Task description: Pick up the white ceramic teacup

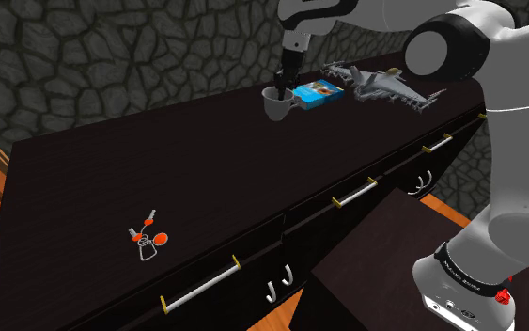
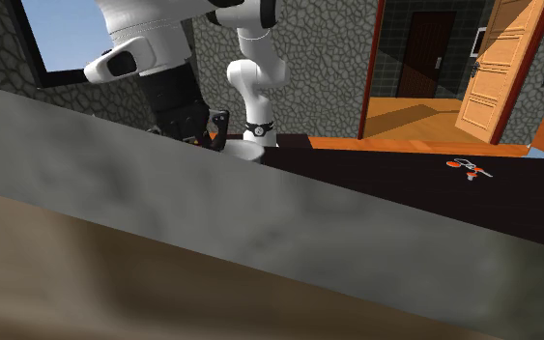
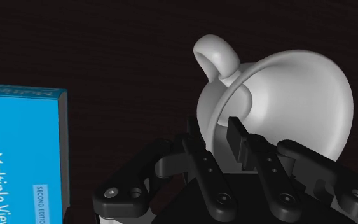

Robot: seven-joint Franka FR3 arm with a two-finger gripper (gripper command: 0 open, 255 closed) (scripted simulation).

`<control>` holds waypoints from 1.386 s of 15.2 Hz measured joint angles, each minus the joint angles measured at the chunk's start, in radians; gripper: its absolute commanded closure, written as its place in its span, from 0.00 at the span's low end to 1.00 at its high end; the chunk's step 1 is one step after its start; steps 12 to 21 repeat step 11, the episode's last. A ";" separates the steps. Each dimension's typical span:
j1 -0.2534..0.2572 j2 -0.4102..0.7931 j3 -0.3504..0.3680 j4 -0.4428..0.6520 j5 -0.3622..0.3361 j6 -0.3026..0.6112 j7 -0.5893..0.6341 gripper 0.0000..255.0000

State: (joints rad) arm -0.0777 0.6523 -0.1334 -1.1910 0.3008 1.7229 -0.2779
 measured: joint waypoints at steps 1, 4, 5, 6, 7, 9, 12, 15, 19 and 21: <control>0.000 -0.002 0.000 0.012 -0.001 -0.013 0.003 1.00; -0.004 -0.003 -0.001 0.049 -0.003 -0.051 0.011 1.00; -0.005 -0.004 -0.001 0.060 -0.003 -0.062 0.014 1.00; -0.008 -0.001 -0.001 0.078 -0.003 -0.077 0.015 1.00; -0.008 -0.001 0.000 0.089 -0.004 -0.088 0.019 1.00; -0.011 0.000 0.000 0.120 -0.004 -0.116 0.025 1.00; -0.014 0.002 0.000 0.146 -0.005 -0.139 0.029 1.00; -0.014 0.002 0.000 0.146 -0.005 -0.139 0.029 1.00; -0.014 0.002 0.000 0.146 -0.005 -0.139 0.029 1.00; -0.014 0.002 0.000 0.146 -0.005 -0.139 0.029 1.00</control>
